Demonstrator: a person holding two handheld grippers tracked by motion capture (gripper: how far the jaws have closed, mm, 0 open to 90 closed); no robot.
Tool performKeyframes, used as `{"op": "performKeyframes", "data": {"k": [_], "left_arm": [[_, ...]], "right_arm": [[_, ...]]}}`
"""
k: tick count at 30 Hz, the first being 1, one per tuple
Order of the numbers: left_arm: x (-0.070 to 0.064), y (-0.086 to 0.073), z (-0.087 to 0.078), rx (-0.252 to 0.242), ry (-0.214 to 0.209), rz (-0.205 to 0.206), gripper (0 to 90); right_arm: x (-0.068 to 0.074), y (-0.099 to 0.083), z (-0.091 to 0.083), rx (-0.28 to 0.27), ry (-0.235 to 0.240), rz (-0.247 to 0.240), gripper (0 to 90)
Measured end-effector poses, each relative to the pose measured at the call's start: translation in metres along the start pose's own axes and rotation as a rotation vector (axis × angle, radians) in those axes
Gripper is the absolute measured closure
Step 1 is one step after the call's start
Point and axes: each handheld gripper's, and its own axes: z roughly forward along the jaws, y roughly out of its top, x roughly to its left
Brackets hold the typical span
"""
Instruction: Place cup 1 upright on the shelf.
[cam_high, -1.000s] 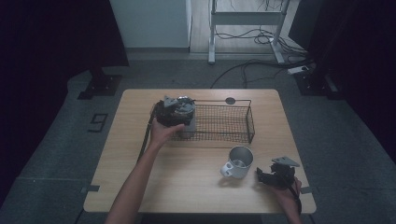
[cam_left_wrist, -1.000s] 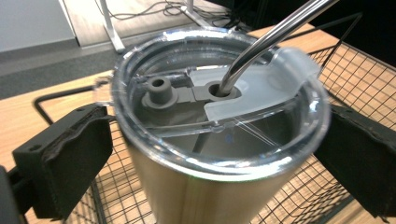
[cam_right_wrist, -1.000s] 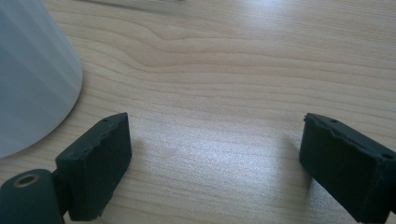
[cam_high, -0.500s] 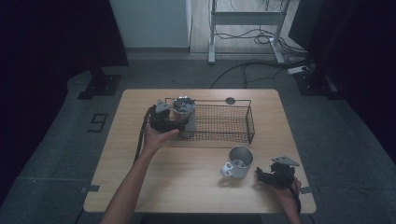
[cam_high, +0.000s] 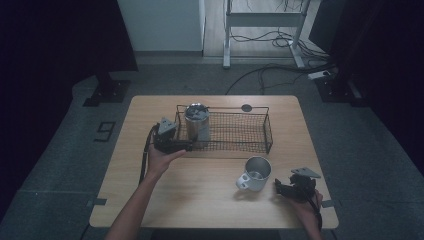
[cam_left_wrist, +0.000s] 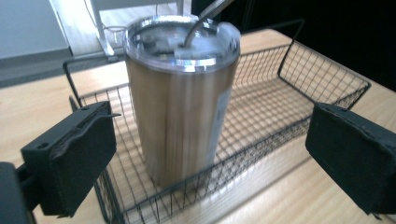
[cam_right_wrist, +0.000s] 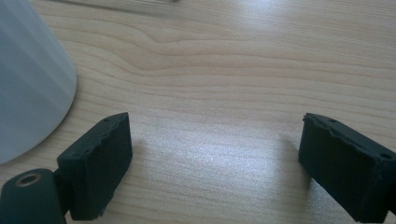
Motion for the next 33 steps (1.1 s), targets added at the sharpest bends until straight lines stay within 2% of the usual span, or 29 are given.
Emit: {"op": "performKeyframes", "data": {"k": [4,9,13,16,20,25,33], "left_arm": [[-0.005,-0.010,-0.008,0.015,0.005,-0.014,3.3],[-0.012,-0.026,-0.020,0.010,-0.017,-0.031,5.5],[-0.018,-0.038,-0.028,0.020,-0.031,-0.005,6.1],[-0.021,-0.048,-0.034,0.013,-0.041,-0.018,7.0],[-0.027,-0.067,-0.037,0.032,-0.045,-0.027,7.8],[-0.032,-0.089,-0.040,0.069,-0.041,-0.014,8.7],[-0.031,-0.112,-0.045,0.091,-0.052,-0.062,8.9]], "right_arm": [[0.000,0.000,0.000,-0.001,0.002,-0.001,9.9],[0.000,0.000,0.000,-0.002,0.003,-0.002,10.1],[0.000,0.000,0.000,-0.003,0.003,-0.002,10.1],[0.000,0.000,0.000,-0.002,0.004,-0.002,10.1],[0.000,0.000,0.000,-0.002,0.003,-0.003,10.2],[0.000,0.000,0.000,-0.003,0.002,-0.004,10.3],[0.000,0.000,0.000,-0.003,0.001,-0.004,10.3]]}}
